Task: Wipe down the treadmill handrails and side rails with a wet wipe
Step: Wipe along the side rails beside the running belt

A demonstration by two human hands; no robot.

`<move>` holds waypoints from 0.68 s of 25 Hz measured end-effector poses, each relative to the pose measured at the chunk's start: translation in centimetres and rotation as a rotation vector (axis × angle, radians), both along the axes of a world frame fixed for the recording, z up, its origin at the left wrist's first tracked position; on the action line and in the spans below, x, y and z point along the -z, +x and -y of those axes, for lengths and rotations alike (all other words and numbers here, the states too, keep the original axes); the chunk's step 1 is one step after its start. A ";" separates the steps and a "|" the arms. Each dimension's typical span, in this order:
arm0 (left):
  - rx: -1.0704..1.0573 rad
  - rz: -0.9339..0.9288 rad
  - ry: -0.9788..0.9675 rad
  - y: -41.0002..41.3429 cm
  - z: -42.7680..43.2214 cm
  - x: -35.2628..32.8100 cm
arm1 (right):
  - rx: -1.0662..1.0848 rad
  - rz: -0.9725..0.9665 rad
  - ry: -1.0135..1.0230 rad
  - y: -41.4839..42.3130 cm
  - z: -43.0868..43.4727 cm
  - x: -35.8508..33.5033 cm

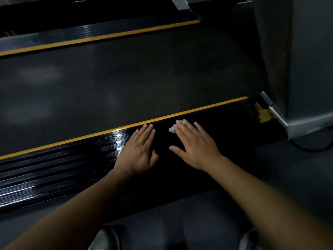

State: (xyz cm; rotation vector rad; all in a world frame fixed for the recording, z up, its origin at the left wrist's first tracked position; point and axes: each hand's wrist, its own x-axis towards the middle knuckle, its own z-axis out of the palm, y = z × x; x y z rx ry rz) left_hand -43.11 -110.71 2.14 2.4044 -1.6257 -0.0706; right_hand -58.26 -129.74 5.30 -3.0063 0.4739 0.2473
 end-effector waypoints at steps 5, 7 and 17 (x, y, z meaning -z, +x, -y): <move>-0.015 0.008 -0.002 0.0 -0.1 0.2 | -0.032 -0.001 -0.042 -1.1 -0.7 0.2; -0.019 0.004 0.001 -0.1 -0.1 0.2 | -0.031 0.003 -0.065 -1.7 -0.5 0.5; -0.028 -0.010 0.014 -0.1 -0.1 0.0 | 0.101 0.106 -0.037 -3.5 -1.1 1.1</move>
